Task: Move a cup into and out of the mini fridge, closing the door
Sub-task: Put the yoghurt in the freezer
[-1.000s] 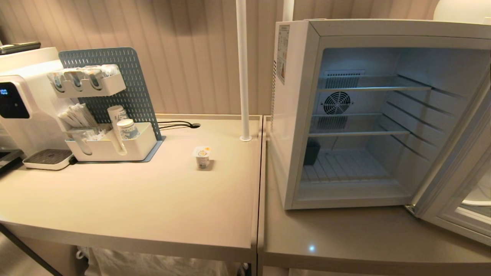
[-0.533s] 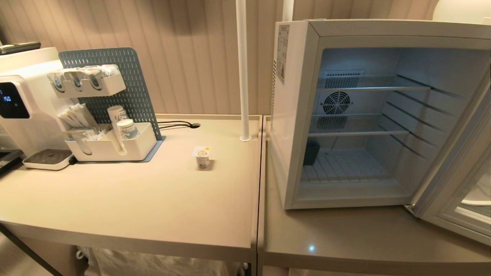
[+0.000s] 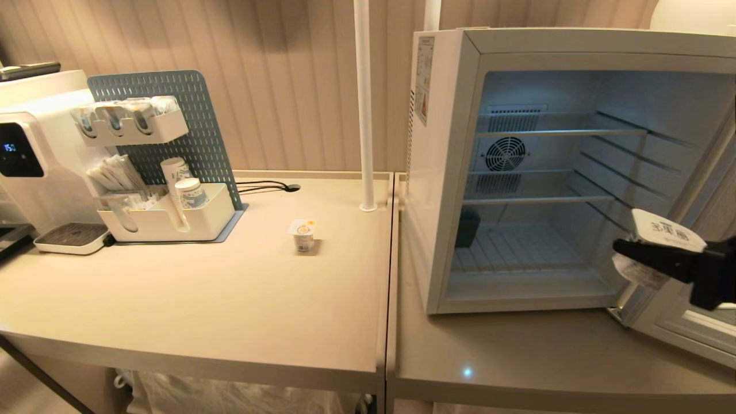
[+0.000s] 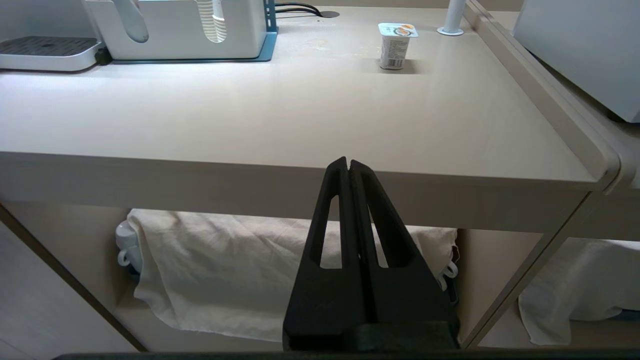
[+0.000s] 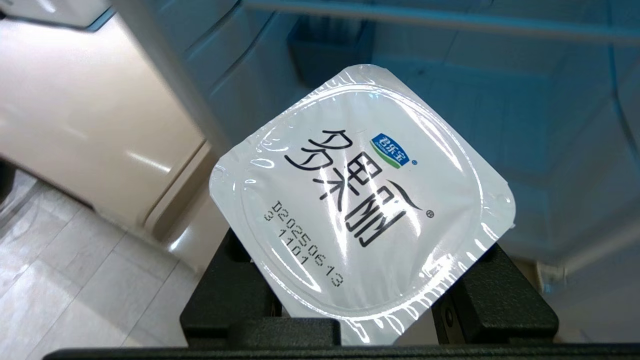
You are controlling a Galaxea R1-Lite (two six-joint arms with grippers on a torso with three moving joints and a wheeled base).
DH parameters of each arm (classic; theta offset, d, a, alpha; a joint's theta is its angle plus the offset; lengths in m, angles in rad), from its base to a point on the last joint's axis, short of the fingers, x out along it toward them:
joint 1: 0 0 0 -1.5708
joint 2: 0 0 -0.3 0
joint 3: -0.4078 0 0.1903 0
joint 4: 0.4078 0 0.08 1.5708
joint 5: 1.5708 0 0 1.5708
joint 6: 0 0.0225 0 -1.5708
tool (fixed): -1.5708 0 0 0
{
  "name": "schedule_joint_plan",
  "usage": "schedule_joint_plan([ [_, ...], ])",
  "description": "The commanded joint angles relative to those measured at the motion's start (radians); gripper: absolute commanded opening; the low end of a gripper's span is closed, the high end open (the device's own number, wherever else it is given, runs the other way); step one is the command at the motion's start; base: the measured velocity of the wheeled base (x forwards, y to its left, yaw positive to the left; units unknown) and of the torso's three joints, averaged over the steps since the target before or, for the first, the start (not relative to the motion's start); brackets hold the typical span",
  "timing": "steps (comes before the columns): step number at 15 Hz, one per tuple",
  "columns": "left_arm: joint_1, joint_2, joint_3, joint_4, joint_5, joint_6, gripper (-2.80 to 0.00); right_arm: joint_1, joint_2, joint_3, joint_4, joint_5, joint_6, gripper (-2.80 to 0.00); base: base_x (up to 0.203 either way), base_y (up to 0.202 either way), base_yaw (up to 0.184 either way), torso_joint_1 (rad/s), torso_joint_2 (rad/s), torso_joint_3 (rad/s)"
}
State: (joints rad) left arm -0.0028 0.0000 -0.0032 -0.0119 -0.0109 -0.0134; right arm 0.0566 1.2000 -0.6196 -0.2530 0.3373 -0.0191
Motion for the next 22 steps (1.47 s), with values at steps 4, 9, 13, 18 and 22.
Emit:
schedule_joint_plan([
  [4,0.000,0.002,0.000,-0.002,0.000,-0.001,-2.80,0.026,0.447,-0.101,-0.365,-0.154,0.004,-2.80,0.000,0.000,0.000,0.000,0.00,0.000],
  [9,0.000,0.002,0.002,-0.005,0.000,-0.003,-2.80,0.042,0.577,-0.241,-0.432,-0.255,0.037,-2.80,0.000,0.000,0.000,0.000,0.00,0.000],
  [13,0.000,0.002,0.002,-0.006,0.000,-0.004,-2.80,0.053,0.610,-0.275,-0.430,-0.267,0.038,-2.80,0.000,0.000,0.000,0.000,0.00,0.000],
  [18,0.000,0.002,0.002,-0.005,0.000,-0.005,-2.80,0.055,0.596,-0.320,-0.409,-0.301,0.038,-2.80,0.000,0.000,0.000,0.000,0.00,0.000],
  [22,0.000,0.002,0.002,-0.005,0.000,-0.005,-2.80,0.062,0.521,-0.340,-0.321,-0.298,0.038,-2.80,0.000,0.000,0.000,0.000,0.00,0.000],
])
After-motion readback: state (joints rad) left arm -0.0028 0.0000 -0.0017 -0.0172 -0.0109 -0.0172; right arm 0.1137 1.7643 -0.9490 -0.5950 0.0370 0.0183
